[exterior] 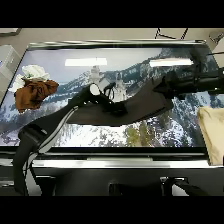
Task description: Fold the clothes and pants, and hang the long-sleeved shirts on hangers.
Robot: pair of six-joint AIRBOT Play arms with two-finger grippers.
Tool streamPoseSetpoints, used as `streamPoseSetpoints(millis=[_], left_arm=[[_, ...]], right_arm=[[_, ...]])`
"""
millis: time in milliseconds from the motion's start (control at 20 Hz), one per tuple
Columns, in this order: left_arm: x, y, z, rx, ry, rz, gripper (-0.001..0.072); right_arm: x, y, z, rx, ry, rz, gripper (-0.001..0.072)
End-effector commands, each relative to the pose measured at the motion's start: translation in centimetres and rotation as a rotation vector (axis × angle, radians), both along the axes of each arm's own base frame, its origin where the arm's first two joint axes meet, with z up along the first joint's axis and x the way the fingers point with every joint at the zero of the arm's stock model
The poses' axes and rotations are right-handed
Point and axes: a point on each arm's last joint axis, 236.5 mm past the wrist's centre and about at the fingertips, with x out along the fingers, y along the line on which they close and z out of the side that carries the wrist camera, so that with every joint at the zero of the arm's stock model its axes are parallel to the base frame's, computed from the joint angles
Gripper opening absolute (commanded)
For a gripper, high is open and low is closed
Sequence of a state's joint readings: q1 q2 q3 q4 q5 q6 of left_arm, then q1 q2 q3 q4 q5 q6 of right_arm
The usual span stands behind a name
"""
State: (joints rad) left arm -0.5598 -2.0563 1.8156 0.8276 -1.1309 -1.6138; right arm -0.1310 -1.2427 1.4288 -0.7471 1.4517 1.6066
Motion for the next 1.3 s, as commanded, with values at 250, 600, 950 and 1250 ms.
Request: streamPoseSetpoints(millis=[250,600,950,1250], left_arm=[[-1.1,-12.7,2.4,-0.326,0.071,0.273,0.0022],[10.8,6.2,7.7,-0.077,-0.242,0.304,0.002],[13.2,28.9,22.1,0.161,-0.546,0.459,0.0022],[10.2,31.5,27.9,0.201,-0.666,0.44,0.0022]], right_arm=[[-1.2,-0.5,1.7,-0.04,-0.005,-0.079,0.0047],[3.9,5.4,0.2,0.161,-0.022,-0.035,0.0046],[5.5,20.4,-9.4,0.276,0.138,0.047,0.0047],[3.0,30.1,-18.9,0.375,0.374,0.01,0.0301]])
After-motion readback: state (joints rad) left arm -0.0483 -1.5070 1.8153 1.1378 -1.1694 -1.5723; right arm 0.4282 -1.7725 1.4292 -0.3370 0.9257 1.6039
